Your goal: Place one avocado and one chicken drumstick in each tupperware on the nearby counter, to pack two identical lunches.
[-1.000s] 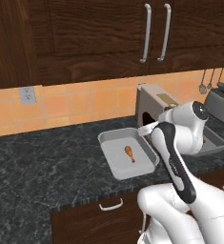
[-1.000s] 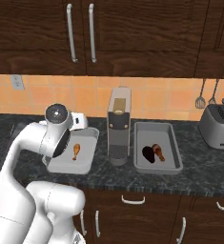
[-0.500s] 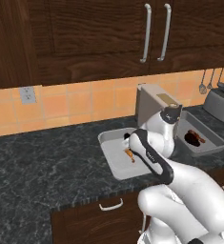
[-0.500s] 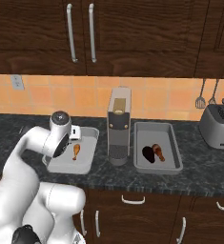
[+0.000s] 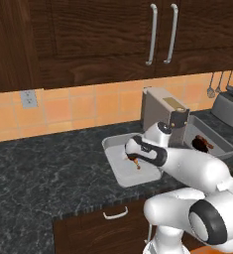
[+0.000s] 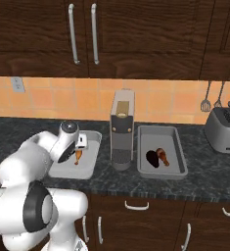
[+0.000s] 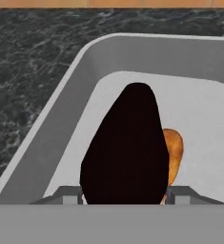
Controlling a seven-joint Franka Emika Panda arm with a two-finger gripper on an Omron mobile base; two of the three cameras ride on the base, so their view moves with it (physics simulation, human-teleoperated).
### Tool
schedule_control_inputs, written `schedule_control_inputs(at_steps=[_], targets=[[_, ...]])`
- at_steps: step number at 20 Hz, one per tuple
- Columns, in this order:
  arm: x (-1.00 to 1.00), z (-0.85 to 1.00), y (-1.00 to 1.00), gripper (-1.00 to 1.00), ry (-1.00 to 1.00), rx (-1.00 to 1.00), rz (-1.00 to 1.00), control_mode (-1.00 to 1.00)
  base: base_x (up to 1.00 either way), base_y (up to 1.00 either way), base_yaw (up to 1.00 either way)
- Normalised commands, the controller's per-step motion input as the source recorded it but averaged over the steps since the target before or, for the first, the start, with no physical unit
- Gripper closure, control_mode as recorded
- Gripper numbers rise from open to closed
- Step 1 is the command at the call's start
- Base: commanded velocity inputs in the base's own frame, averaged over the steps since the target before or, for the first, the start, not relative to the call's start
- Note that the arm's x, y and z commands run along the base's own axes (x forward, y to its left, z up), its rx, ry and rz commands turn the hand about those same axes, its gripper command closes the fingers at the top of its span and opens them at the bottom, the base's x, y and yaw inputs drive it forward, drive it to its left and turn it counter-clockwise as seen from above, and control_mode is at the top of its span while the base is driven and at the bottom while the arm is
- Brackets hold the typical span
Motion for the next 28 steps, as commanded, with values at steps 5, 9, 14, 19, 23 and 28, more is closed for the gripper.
schedule_control_inputs(at_steps=[5,9,14,19,23,28], targets=[[0.37,-0.44,0.15,1.0,0.11,0.0,0.0,-1.0,0.0,0.0,0.0],[0.49,-0.28,0.12,-1.0,0.05,0.0,0.0,-1.0,0.0,0.0,0.0],[0.04,0.0,-0.05,-1.0,0.02,0.0,-0.03,-1.0,0.0,0.0,0.0],[-0.14,0.4,-0.26,-1.0,0.01,0.04,-0.12,-1.0,0.0,0.0,0.0],[-0.66,1.0,-0.29,-1.0,-0.12,0.06,-0.1,-1.0,0.0,0.0,0.0],[-1.0,0.77,-0.51,-1.0,-0.13,0.08,-0.04,-1.0,0.0,0.0,0.0]])
